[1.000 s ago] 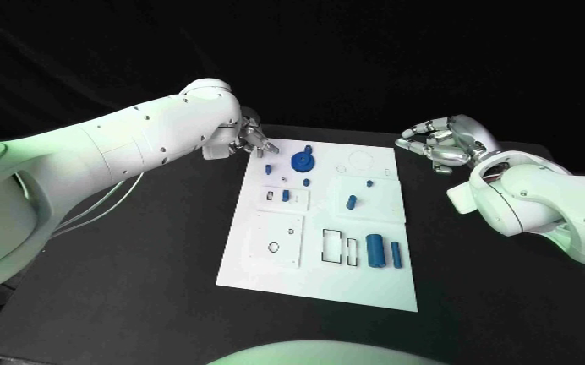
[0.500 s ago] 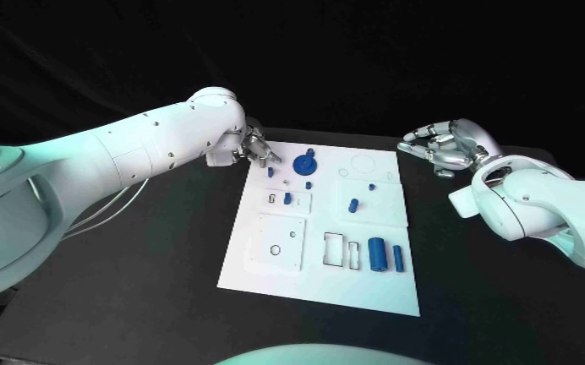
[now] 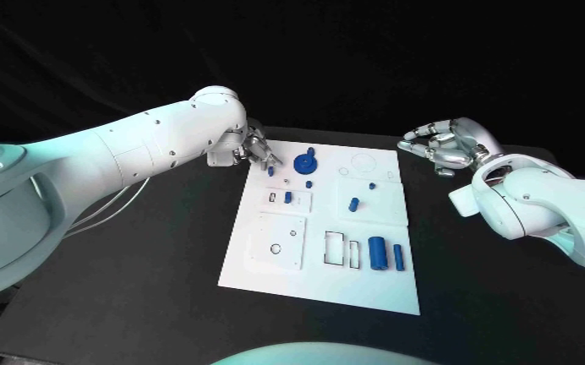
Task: Assemble the parts on the task board
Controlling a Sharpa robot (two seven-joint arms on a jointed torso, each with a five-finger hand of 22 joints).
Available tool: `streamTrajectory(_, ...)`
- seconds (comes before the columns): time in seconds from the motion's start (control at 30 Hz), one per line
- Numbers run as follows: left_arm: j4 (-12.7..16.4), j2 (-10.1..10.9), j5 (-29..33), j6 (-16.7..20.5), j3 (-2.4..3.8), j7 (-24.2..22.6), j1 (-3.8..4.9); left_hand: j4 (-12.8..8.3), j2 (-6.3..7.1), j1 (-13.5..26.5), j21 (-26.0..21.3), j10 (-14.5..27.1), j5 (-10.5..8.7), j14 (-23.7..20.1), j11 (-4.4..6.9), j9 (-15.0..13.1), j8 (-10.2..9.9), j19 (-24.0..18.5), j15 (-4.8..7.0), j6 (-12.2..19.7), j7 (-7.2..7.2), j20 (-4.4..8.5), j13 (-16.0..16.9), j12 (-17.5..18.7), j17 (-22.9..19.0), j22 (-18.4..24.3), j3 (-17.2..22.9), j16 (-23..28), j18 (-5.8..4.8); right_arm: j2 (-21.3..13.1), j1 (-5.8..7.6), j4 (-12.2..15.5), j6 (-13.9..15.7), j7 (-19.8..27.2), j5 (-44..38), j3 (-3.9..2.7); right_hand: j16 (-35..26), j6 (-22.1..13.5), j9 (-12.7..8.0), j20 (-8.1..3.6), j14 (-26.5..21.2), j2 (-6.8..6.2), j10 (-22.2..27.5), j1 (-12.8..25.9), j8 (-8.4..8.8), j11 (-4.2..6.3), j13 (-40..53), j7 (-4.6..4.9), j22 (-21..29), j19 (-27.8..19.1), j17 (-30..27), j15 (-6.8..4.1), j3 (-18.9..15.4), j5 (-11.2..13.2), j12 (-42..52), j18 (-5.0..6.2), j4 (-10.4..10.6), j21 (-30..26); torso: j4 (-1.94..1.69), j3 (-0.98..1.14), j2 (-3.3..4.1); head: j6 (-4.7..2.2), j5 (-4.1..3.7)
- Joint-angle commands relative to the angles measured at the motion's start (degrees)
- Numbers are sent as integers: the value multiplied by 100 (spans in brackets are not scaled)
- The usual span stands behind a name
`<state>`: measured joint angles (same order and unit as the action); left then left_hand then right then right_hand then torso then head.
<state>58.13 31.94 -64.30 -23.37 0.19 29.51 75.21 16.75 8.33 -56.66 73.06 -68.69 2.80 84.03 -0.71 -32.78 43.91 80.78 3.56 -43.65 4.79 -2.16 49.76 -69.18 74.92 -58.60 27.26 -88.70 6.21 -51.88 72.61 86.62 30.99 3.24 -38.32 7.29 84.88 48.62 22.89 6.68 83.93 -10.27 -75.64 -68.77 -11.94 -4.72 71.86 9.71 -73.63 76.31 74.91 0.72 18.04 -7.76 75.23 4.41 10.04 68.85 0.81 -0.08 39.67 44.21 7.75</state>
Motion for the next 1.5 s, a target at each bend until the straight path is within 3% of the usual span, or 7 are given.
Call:
streamTrajectory(0.03,-6,-21,62,-121,-4,-36,-1,-17,-7,-86,11,17,18,508,17,14,-32,10,-28,-45,8,-35,-3,-20,1172,-10,-17,2,-34,6,-3,1,-18,43,-30,0,-26,1,-6,-17,292,24,18,48,-40,3,-5,-23,1,-5,235,-27,-39,-52,-28,100,22,-16,-3,3,-1,-5,-7)
streamTrajectory(0.73,-52,-63,185,-53,-23,-51,-34,-55,-85,-488,14,32,17,508,15,78,-77,1,-31,-89,13,-42,-29,-22,1175,-14,55,1,-33,10,-3,-20,-30,33,-31,0,-26,0,-6,-17,293,41,20,36,-44,3,-9,-23,7,-10,235,-28,-45,-76,-30,103,34,-28,-4,1,2,35,-30)
streamTrajectory(0.83,-52,-61,209,-20,-24,-53,-35,-98,-163,-708,10,42,18,508,29,88,-69,-5,-21,-121,-3,-40,-43,-18,1175,-7,169,1,-30,11,-3,-23,-34,30,-32,0,-26,0,-6,-17,293,41,20,36,-44,3,-9,-23,7,-10,235,-28,-45,-76,-30,103,34,-28,-4,-1,2,41,-26)
streamTrajectory(0.93,-56,-57,327,36,-24,-64,-36,-369,-324,-1203,12,50,16,506,82,84,-47,-7,19,-115,-63,-18,-49,-14,1168,-10,510,4,-27,13,-3,-26,-38,28,-32,0,-26,0,-6,-17,293,41,20,36,-44,3,-9,-23,7,-10,235,-28,-45,-76,-30,103,34,-28,-2,-1,2,49,-29)
streamTrajectory(1.07,-74,-52,572,168,-25,-86,-37,-480,-315,-1367,10,59,16,504,81,73,-22,-12,24,-108,-58,-5,-69,0,1161,-8,689,8,-29,13,-3,-30,-40,27,-32,0,-24,0,-7,-18,295,61,8,31,-49,4,3,-23,0,-3,241,-28,-53,-102,-18,101,52,-22,-2,2,-2,60,-31)
streamTrajectory(1.17,-95,-46,726,293,-25,-115,-37,-788,-354,-1707,-16,114,21,503,91,13,71,-35,27,-66,-53,10,-186,93,1160,29,1137,10,-24,12,-3,-32,-41,26,-32,0,-24,2,-7,-18,295,68,10,34,-52,4,0,-23,1,-3,242,-28,-59,-113,-19,101,63,-24,-3,4,1,59,-30)
streamTrajectory(1.5,2,71,1081,499,-26,-130,-37,-978,-220,-1558,-20,94,14,496,63,-145,330,-42,1,34,-30,-22,-323,183,1130,34,1819,24,-23,8,-3,-43,-44,21,-32,0,-24,2,-7,-19,296,76,7,35,-56,5,3,-24,3,-5,242,-28,-67,-131,-16,102,76,-29,-5,8,-10,66,-21)
